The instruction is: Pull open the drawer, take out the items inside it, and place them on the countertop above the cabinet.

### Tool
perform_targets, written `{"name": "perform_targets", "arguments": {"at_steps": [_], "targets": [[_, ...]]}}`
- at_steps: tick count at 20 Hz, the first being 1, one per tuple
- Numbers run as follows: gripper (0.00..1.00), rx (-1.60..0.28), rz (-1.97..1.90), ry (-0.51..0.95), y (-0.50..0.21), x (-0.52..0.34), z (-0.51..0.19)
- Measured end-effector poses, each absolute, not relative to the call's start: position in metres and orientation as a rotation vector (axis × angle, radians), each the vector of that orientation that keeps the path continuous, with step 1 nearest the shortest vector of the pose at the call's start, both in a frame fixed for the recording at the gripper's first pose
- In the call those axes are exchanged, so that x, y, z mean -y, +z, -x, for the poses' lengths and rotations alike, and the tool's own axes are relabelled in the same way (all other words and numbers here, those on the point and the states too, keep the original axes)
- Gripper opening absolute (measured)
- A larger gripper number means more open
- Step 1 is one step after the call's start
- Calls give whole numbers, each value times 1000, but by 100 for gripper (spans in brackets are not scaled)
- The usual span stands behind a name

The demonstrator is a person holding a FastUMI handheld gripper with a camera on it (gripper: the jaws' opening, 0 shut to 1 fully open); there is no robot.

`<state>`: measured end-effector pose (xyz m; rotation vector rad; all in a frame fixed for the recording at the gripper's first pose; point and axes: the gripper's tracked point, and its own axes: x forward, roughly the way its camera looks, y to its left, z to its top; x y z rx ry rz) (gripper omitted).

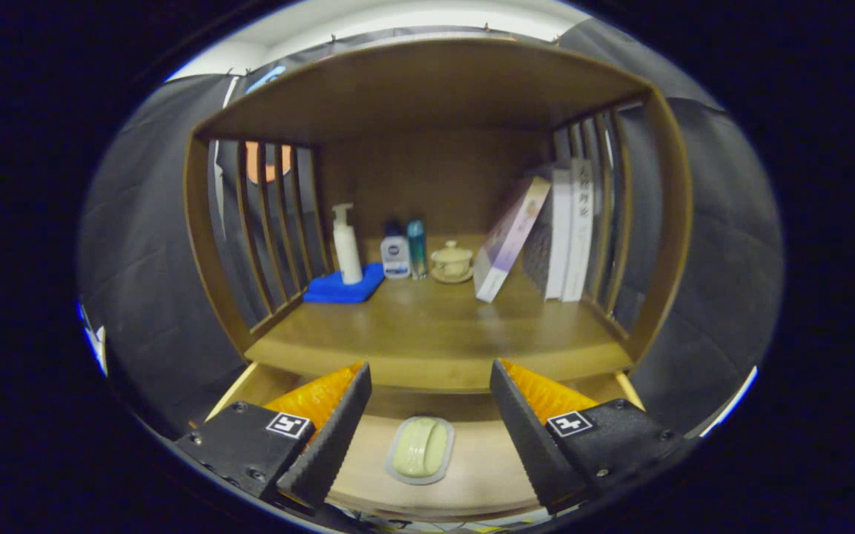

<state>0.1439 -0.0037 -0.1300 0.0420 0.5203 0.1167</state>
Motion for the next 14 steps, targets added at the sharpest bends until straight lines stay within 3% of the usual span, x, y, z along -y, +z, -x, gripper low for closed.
{"name": "perform_targets", "arguments": {"at_steps": [7, 14], "targets": [[100, -864, -21, 134, -206, -9, -149], [98, -1092, -28, 108, -253, -10, -151]]}}
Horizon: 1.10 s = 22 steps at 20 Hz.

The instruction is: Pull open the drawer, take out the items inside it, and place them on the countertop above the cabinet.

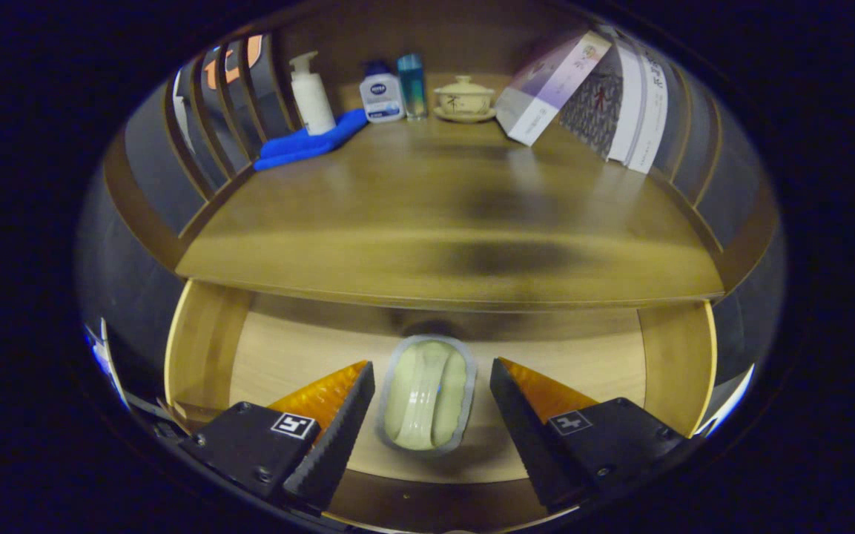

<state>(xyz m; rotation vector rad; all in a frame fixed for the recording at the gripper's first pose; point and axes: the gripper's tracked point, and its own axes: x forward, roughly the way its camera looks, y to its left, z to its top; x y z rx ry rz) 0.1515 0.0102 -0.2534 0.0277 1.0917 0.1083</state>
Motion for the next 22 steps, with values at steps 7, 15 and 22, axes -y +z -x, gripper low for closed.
{"name": "perform_targets", "arguments": {"at_steps": [7, 15, 22], "targets": [[72, -1230, 13, 86, -281, -11, -147], [21, -1228, 24, 107, -276, -9, -148], [20, -1193, 18, 121, -240, -4, -140]]}}
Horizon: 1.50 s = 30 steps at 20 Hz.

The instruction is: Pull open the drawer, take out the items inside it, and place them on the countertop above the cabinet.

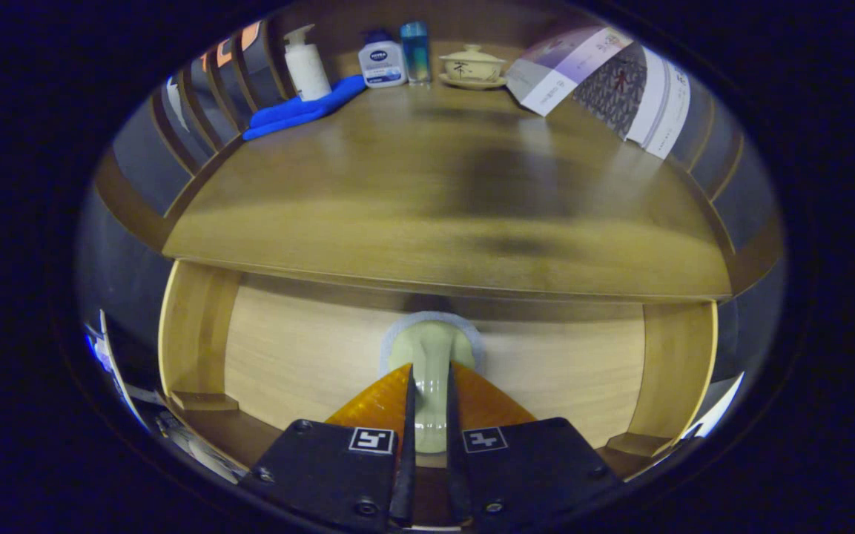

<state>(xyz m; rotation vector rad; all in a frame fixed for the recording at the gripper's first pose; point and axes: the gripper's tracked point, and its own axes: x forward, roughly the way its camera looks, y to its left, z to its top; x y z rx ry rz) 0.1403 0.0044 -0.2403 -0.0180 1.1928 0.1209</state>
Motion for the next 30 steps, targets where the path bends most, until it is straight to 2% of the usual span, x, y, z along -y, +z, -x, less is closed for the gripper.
{"name": "perform_targets", "arguments": {"at_steps": [14, 30], "targets": [[20, -1085, 70, 171, -130, -7, -144], [20, -1109, 44, 99, -119, -13, -274]]}}
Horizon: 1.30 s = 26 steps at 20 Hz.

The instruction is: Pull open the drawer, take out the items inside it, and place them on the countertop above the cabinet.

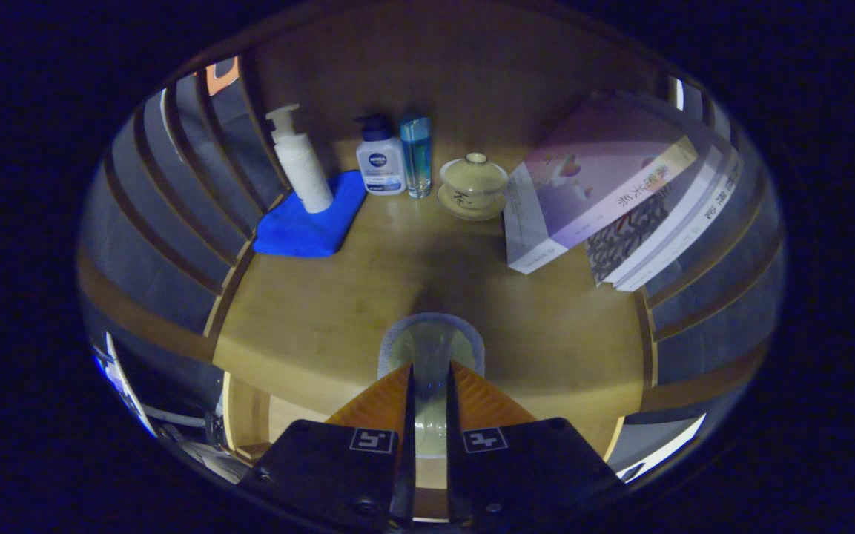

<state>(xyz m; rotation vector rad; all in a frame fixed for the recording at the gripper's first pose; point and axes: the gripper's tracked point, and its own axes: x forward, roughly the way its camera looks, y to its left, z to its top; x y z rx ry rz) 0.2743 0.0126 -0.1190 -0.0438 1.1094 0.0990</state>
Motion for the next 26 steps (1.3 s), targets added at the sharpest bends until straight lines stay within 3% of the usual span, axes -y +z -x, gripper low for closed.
{"name": "perform_targets", "arguments": {"at_steps": [6, 19, 26], "targets": [[20, -1181, -26, 87, -143, -6, -281], [77, -966, -116, 126, -114, -1, -274], [78, -814, -166, 150, -87, -6, -220]]}}
